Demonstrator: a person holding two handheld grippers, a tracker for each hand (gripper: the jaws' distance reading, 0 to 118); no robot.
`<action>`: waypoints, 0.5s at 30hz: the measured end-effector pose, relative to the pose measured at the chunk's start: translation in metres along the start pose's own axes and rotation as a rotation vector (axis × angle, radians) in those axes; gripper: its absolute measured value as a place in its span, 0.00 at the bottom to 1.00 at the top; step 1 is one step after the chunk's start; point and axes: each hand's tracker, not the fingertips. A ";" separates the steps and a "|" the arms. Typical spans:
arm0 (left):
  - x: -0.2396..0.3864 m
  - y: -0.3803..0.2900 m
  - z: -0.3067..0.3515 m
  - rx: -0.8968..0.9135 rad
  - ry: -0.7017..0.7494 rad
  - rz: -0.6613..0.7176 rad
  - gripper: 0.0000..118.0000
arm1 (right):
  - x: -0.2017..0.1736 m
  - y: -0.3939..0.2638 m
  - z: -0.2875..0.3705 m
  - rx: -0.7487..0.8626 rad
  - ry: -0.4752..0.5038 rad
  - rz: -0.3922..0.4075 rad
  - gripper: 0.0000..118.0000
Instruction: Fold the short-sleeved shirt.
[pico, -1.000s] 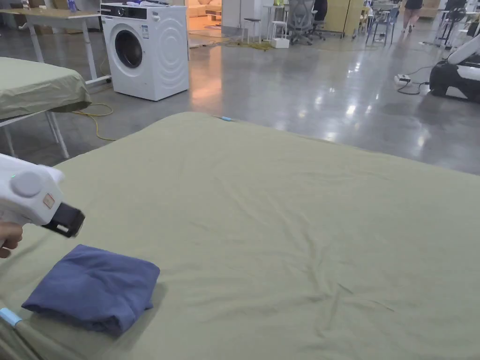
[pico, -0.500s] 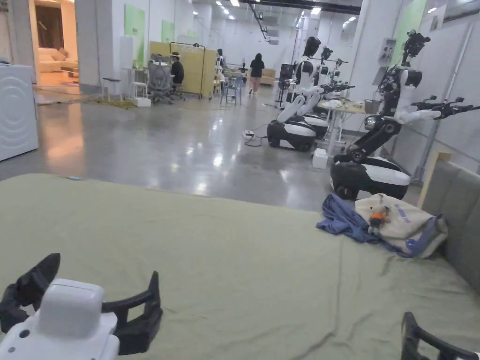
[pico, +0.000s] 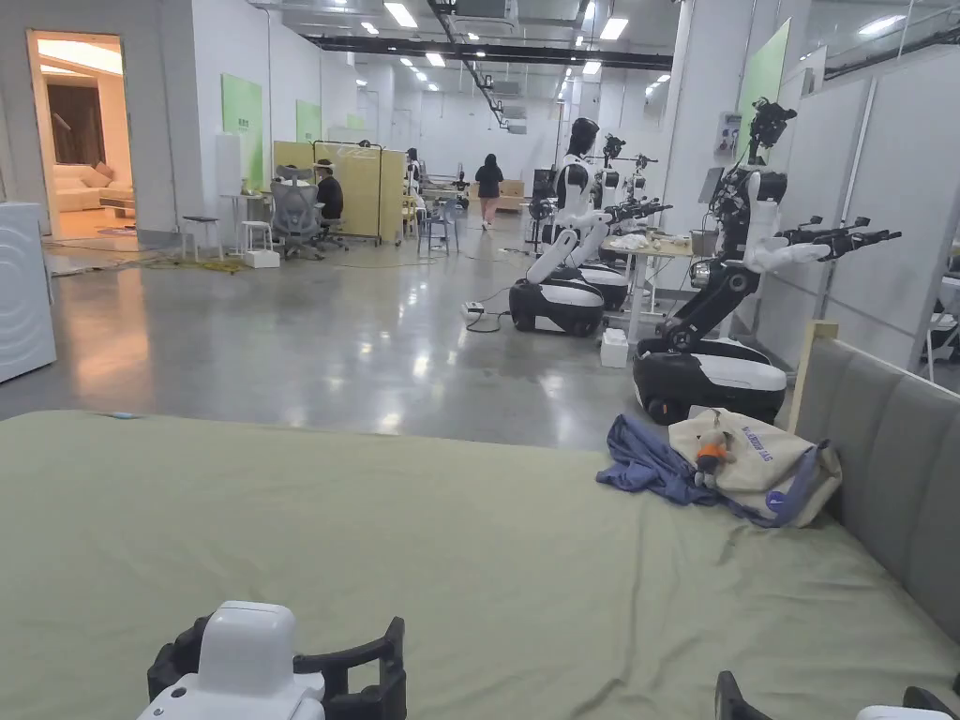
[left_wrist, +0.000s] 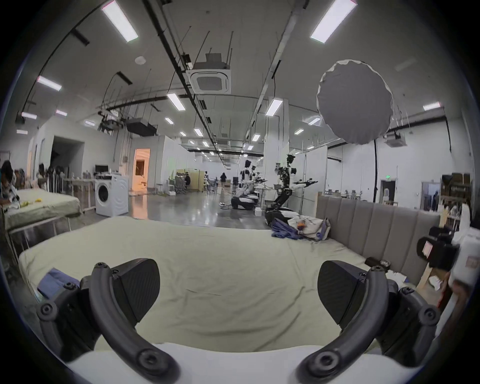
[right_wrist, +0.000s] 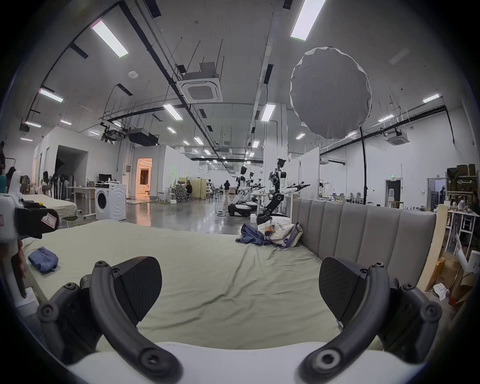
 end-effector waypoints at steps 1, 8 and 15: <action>0.001 0.001 -0.002 -0.007 0.027 0.012 1.00 | 0.000 0.000 -0.001 -0.004 0.002 -0.004 1.00; 0.008 0.006 -0.016 -0.073 0.083 -0.039 1.00 | -0.001 -0.006 -0.006 -0.019 -0.009 -0.005 1.00; 0.022 0.018 -0.017 -0.056 0.156 -0.047 1.00 | -0.001 -0.005 -0.007 0.008 -0.027 -0.003 1.00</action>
